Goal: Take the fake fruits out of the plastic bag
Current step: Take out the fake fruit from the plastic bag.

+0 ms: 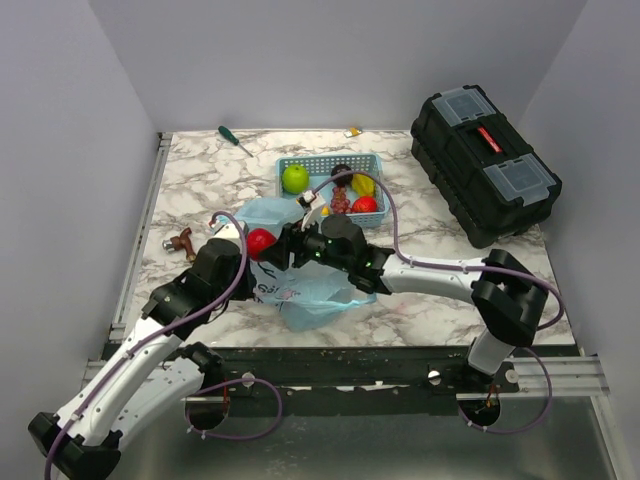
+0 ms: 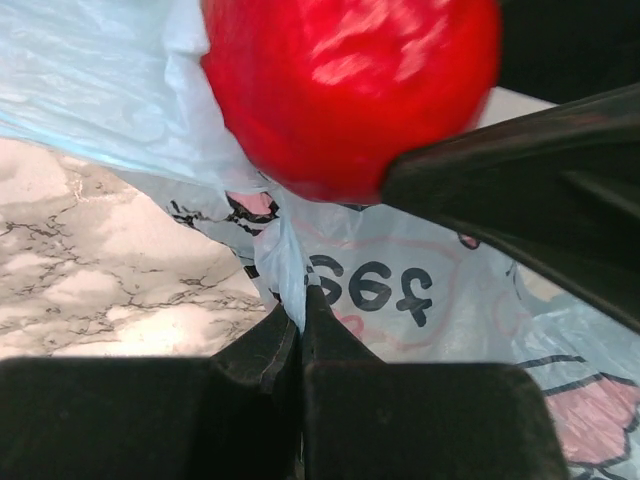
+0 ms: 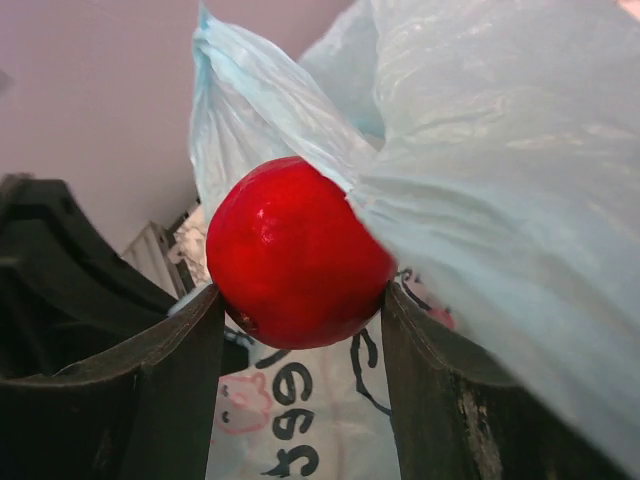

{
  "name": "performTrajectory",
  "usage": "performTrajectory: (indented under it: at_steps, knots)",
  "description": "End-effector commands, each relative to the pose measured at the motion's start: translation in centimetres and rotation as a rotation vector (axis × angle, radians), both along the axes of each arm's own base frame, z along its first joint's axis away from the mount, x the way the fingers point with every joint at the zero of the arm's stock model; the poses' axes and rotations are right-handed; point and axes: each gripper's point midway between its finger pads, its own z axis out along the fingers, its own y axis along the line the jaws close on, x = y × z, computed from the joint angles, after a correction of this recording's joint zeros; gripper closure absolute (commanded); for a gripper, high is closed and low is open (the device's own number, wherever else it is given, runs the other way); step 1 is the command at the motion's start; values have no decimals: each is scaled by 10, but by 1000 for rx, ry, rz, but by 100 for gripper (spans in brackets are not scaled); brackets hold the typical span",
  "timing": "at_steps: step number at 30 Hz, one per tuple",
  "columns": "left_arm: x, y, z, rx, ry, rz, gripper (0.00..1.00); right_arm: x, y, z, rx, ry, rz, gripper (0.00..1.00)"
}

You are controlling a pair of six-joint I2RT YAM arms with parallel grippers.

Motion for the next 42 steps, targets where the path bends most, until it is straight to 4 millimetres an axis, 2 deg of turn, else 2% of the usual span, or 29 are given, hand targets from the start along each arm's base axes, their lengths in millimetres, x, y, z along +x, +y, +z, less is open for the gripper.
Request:
performTrajectory:
  at_steps: [1, 11, 17, 21, 25, 27, 30, 34, 38, 42]
  knots:
    - [-1, -5, 1, -21, -9, -24, 100, -8, -1, 34, 47, -18, 34, 87]
    - [-3, -8, 5, -47, -32, -41, 100, -23, 13, 61, 272, 65, 98, 87]
    - [-6, -20, 0, -74, 33, -77, 100, -8, -10, 77, 510, 103, -50, 88]
    - [-7, -24, -7, -85, 79, -65, 100, -5, -29, 93, 679, 128, -66, 87]
    - [-11, -26, -10, -104, 106, -56, 100, -8, -21, 85, 665, 155, -19, 86]
    - [-16, -29, -10, -127, 128, -65, 100, -6, -24, 81, 682, 179, -26, 86]
    - [-19, -29, -16, -134, 156, -51, 100, -4, -30, 84, 750, 197, 2, 85]
    - [-20, -32, -30, -104, 201, -59, 100, 0, -28, 99, 800, 211, 36, 85]
    - [-22, -36, -42, -61, 246, -78, 100, 7, -22, 119, 763, 147, 29, 85]
    - [-19, -32, -48, -19, 248, -57, 100, 13, -32, 143, 793, 145, 10, 85]
